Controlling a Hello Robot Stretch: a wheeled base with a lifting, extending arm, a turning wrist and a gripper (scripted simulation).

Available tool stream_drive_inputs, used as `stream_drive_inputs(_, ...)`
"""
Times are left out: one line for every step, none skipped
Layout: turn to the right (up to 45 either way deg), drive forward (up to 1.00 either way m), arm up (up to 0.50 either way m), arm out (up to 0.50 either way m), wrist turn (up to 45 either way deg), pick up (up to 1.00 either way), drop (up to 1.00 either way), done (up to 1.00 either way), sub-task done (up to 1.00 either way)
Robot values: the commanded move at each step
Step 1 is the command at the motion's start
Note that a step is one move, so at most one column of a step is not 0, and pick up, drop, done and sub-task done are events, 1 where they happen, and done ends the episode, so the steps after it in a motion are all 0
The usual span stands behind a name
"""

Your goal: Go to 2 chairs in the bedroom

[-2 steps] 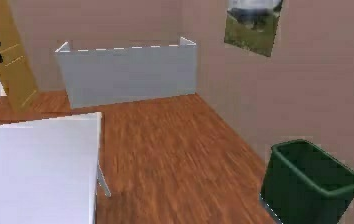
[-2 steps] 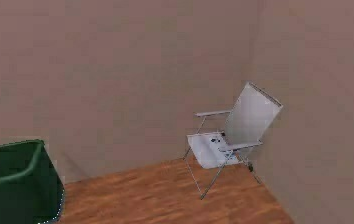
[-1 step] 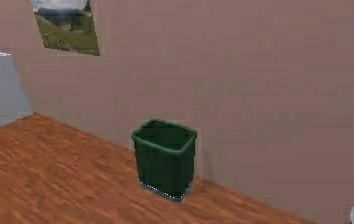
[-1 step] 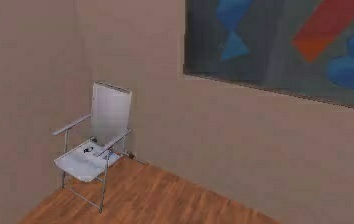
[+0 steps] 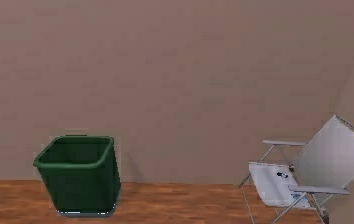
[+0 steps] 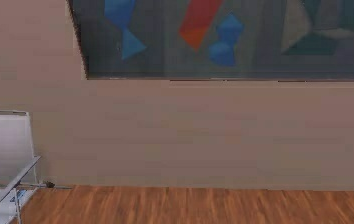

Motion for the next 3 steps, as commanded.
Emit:
stream_drive_inputs(0.0, 0.15, 0.0, 0.0, 0.0, 0.0, 0.0, 0.0, 0.0)
stream_drive_inputs(39.0, 0.0, 0.0, 0.0, 0.0, 0.0, 0.0, 0.0, 0.0)
stream_drive_inputs(0.0, 0.0, 0.0, 0.0, 0.0, 0.0, 0.0, 1.0, 0.0)
